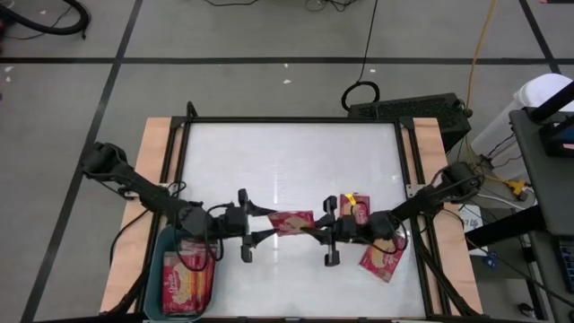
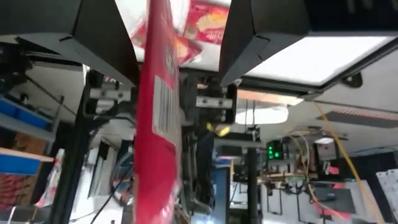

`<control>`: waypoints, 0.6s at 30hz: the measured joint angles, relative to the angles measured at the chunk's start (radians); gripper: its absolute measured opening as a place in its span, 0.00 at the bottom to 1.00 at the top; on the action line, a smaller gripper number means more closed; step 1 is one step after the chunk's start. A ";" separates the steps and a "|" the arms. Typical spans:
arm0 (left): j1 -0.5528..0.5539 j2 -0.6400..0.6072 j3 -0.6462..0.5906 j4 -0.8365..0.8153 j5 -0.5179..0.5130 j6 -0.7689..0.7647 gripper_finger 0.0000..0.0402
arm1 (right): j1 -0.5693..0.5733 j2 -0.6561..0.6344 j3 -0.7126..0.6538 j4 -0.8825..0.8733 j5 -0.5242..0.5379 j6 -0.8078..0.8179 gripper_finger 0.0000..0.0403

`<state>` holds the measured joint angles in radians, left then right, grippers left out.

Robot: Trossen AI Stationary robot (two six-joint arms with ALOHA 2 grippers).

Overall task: Sort popcorn bags into baskets
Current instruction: Put the red popcorn bag into the blue bin

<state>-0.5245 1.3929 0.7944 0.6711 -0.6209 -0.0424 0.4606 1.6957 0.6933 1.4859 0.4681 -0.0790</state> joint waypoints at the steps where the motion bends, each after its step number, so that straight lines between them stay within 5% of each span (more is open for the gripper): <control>1: 0.005 -0.001 0.000 0.008 0.016 0.004 0.56 | -0.002 0.013 0.000 0.019 -0.001 -0.002 0.02; 7: 0.019 0.000 0.000 0.020 0.095 0.005 0.47 | -0.023 0.074 0.036 0.063 0.000 -0.011 0.03; 18: 0.005 -0.001 0.000 -0.011 0.153 0.008 0.11 | -0.027 0.091 0.069 0.026 -0.023 -0.016 0.04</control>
<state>-0.5194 1.3922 0.7941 0.6599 -0.4682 -0.0342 0.4336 1.7866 0.7624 1.5121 0.4450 -0.0952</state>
